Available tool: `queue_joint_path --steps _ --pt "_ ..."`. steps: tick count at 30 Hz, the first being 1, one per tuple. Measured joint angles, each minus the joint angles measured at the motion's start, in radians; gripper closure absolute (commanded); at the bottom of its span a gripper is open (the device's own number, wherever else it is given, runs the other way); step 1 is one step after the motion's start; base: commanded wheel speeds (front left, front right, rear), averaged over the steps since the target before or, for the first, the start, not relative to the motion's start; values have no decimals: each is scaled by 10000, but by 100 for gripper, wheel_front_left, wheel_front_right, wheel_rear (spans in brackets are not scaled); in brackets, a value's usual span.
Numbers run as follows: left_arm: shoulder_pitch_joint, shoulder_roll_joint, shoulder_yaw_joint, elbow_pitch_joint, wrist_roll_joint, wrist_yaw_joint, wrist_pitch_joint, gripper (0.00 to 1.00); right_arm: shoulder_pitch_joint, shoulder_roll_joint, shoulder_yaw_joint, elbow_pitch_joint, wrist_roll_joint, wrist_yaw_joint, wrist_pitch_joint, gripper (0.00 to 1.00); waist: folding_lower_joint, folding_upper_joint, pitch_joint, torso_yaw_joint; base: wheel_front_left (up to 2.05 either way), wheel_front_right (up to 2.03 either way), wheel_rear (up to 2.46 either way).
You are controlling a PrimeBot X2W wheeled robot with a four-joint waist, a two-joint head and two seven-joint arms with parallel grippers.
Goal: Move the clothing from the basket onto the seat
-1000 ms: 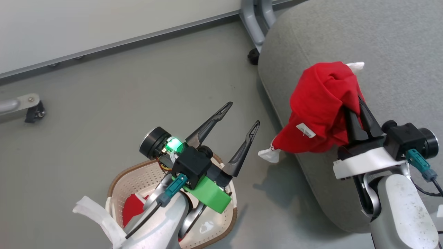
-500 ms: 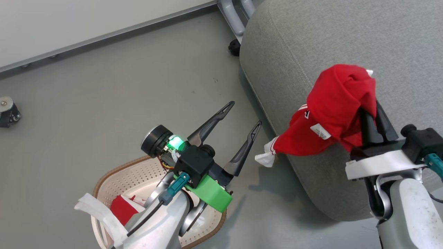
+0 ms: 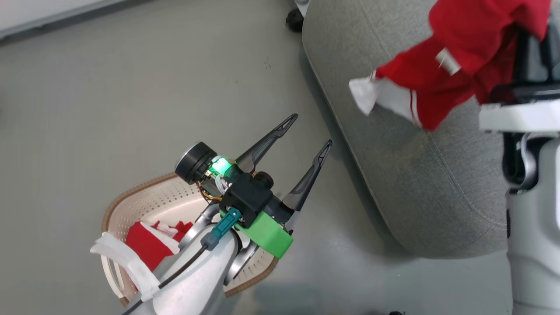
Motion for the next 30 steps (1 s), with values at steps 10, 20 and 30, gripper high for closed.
queue_joint_path --steps 10,20,30 --pt "-698 297 -238 19 184 0 0 0 -2579 -790 -1269 428 -128 2 0 100 1 -1 1493 -38 0 0 0" --pt "-1122 512 -441 48 263 0 65 0 -4650 -1822 -2698 1728 -159 2 0 100 1 0 2693 -84 0 0 0" --pt "-1234 569 -573 40 263 0 77 0 -4763 -1814 -3231 3689 -669 2 0 100 1 0 3252 -25 0 0 0"
